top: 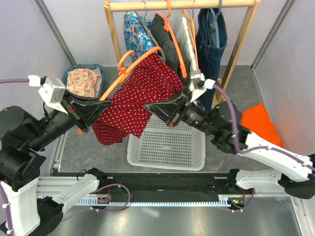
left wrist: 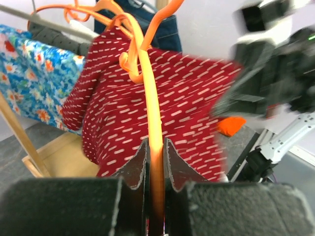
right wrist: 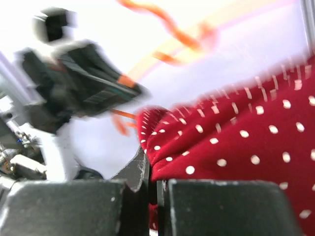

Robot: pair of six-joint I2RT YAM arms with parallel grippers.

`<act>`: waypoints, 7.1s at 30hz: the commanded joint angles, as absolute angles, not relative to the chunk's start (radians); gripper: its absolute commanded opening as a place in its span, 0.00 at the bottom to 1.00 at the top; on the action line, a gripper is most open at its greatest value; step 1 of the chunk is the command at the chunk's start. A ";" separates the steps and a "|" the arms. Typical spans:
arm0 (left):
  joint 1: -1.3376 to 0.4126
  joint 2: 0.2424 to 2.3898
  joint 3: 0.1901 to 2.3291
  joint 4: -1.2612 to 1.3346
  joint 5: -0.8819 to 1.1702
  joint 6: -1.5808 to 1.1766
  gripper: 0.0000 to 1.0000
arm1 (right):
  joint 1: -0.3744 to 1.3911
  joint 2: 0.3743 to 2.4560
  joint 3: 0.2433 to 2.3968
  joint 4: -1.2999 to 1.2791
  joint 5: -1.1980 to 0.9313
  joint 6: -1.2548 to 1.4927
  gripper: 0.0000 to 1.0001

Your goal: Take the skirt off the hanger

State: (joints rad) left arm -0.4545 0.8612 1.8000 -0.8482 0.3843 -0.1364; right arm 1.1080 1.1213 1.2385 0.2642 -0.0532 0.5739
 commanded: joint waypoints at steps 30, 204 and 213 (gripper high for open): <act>-0.454 0.856 1.690 -0.687 0.005 -0.126 0.02 | 1.198 0.997 1.637 -0.187 0.118 0.248 0.00; -0.626 1.643 2.186 -0.391 -0.152 -0.155 0.73 | 1.270 1.097 0.695 -0.276 0.534 0.764 0.94; -0.635 1.611 2.100 -0.399 -0.298 -0.124 0.77 | 1.272 1.060 0.727 -0.307 0.566 0.749 0.97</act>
